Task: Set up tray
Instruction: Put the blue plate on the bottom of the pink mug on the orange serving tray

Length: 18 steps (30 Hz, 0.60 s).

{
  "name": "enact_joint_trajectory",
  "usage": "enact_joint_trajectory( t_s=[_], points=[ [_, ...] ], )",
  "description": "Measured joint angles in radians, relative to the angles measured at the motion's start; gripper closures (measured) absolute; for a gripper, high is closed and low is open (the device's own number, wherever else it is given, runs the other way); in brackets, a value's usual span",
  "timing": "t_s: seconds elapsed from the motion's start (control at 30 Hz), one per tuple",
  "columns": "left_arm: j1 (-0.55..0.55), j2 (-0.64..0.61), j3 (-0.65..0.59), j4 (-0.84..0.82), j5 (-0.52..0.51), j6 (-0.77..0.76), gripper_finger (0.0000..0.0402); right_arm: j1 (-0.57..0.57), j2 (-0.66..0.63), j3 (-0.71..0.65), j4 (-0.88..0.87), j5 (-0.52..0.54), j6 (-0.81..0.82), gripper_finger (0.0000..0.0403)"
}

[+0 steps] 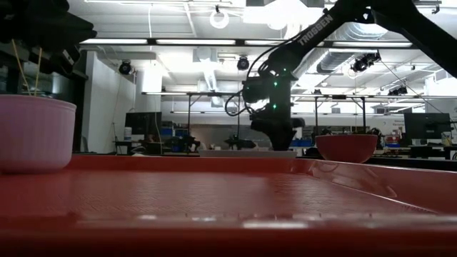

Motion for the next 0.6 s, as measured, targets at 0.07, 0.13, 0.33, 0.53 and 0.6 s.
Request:
enact_joint_trajectory(
  t_s=[0.07,0.13,0.33,0.53,0.6],
  points=[
    [0.0,0.0,0.0,0.0,0.0,0.0,0.0316,0.0,0.0,0.015,-0.005,0.002,-0.001,0.0304],
    [0.0,0.0,0.0,0.0,-0.003,0.0,0.0316,0.0,0.0,0.043,-0.014,0.002,-0.002,0.0304],
    [0.0,0.0,0.0,0.0,-0.012,-0.003,0.0316,0.0,0.0,0.105,-0.019,0.021,-0.016,0.0304],
    [0.0,0.0,0.0,-0.001,-0.013,-0.004,0.0316,-0.028,0.0,0.108,-0.054,0.044,-0.037,0.0304],
    [0.0,0.0,0.0,-0.001,-0.013,-0.004,0.0316,-0.039,0.0,0.108,-0.064,0.05,-0.037,0.0304]
  ],
)
